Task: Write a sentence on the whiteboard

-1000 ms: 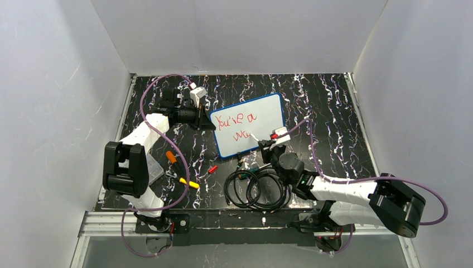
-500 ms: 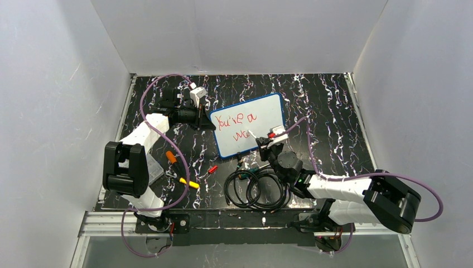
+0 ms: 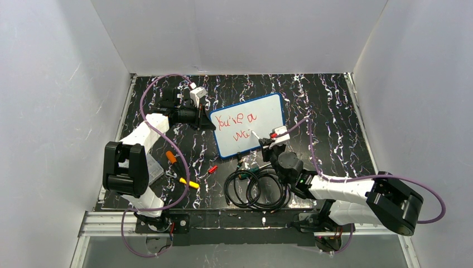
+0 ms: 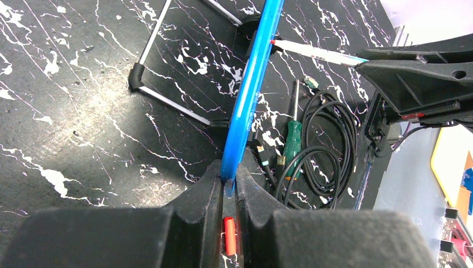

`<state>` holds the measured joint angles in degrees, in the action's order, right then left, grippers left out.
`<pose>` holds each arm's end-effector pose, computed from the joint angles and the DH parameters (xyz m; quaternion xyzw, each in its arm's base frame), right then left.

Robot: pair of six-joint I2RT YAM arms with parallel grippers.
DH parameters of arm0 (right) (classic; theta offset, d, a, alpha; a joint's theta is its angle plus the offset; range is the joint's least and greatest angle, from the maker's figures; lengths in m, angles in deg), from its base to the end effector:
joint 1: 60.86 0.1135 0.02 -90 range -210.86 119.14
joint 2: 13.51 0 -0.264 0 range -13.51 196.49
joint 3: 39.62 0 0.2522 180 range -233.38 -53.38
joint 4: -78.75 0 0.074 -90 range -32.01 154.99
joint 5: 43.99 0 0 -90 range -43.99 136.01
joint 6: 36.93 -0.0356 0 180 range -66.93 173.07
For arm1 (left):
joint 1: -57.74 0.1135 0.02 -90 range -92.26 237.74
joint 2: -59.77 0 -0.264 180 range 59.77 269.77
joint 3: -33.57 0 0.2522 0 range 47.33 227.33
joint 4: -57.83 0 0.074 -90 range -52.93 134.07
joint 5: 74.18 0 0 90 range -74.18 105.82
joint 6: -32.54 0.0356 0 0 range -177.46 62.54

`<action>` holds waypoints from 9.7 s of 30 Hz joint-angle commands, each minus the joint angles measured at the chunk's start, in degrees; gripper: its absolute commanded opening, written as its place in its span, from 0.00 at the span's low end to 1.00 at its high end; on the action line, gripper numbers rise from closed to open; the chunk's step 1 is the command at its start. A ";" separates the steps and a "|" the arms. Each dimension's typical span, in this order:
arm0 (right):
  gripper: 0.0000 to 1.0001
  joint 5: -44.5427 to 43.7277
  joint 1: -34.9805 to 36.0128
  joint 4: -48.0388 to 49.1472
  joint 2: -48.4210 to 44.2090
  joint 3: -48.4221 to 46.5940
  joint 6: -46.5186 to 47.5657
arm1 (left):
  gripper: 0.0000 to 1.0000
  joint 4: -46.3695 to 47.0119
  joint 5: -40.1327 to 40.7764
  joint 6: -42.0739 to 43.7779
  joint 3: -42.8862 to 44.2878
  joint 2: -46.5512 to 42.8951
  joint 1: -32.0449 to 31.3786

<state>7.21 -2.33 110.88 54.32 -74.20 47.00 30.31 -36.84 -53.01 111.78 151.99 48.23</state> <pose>0.1407 0.1871 0.2177 -0.0890 0.7069 0.1524 0.6849 0.3370 -0.0852 0.2529 0.2800 0.7891 -0.4203 0.3497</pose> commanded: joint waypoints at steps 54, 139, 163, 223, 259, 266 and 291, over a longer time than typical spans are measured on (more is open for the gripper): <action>0.01 -1.33 -0.67 8.54 1.68 -1.99 2.47 | 0.00 -0.30 -0.51 0.37 0.98 -1.92 -0.23; 0.01 -7.49 -2.10 7.80 1.07 0.51 2.36 | 0.00 -0.22 -0.69 0.40 0.99 -1.87 -0.24; 0.01 -5.84 -2.10 1.29 -5.69 2.66 -2.73 | 0.00 -0.22 -0.83 0.35 1.09 -1.90 -0.18; 0.01 1.52 -7.01 -0.32 -3.99 4.11 -3.89 | 0.00 -0.39 -0.69 0.50 1.17 -2.09 -0.22; 0.01 -1.19 -7.02 4.56 -0.79 -1.23 2.22 | 0.00 -0.30 -0.80 0.55 1.12 -1.92 -0.24; 0.01 -1.45 -7.02 3.46 -2.08 -0.53 1.94 | 0.00 -0.39 -0.69 0.50 0.94 -2.25 -0.24; 0.01 4.90 -12.15 0.52 -6.92 1.02 1.23 | 0.00 -0.39 -0.14 0.52 0.91 -2.01 -0.33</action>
<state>10.49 -13.98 107.31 46.17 -72.23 48.58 30.33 -36.84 -53.01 111.78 151.99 48.18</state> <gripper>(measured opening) 0.146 0.086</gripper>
